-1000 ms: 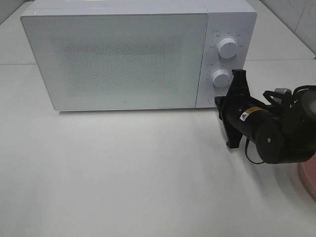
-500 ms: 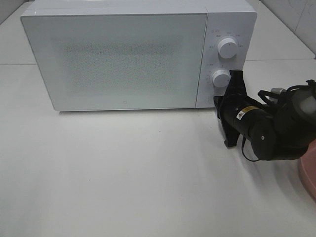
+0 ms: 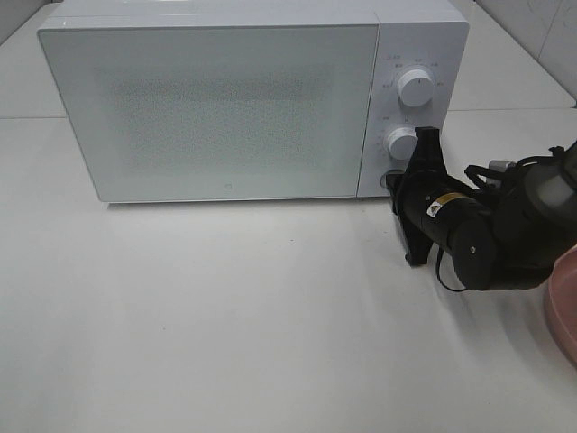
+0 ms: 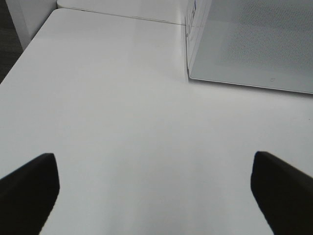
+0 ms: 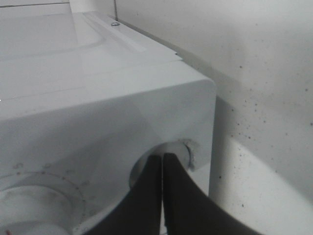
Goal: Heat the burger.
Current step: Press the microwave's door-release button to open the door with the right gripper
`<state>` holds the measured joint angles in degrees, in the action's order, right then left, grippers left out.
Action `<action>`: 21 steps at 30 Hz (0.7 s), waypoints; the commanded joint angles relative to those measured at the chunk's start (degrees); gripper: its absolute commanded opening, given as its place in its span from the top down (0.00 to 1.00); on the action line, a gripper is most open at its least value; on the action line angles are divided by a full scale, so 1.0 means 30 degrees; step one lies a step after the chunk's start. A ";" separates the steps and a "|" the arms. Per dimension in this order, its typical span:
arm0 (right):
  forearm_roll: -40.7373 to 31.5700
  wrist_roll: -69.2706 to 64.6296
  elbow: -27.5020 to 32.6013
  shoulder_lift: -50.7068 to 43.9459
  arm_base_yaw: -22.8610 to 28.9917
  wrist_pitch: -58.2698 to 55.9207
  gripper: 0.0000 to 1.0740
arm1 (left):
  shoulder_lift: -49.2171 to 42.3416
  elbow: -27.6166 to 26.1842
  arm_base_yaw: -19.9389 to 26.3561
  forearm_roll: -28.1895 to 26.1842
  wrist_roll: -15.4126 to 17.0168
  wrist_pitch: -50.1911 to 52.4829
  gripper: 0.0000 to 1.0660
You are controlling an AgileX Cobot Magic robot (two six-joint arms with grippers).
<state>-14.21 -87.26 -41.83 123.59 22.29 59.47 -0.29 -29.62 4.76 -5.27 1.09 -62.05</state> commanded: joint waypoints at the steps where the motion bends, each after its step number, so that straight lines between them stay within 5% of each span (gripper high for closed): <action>1: -0.0420 0.0325 -0.0458 -0.0057 -0.0095 0.1165 1.00 | -0.0325 0.0000 -0.0019 -0.0095 0.0057 0.0286 0.04; 21: -0.1031 0.1127 -0.1776 -0.0057 -0.0095 0.4545 1.00 | -0.0325 0.0000 -0.0019 -0.0095 0.0057 0.0286 0.04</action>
<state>-16.04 -85.54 -43.09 124.56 22.92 62.11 -0.29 -29.62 4.76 -5.27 1.09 -62.05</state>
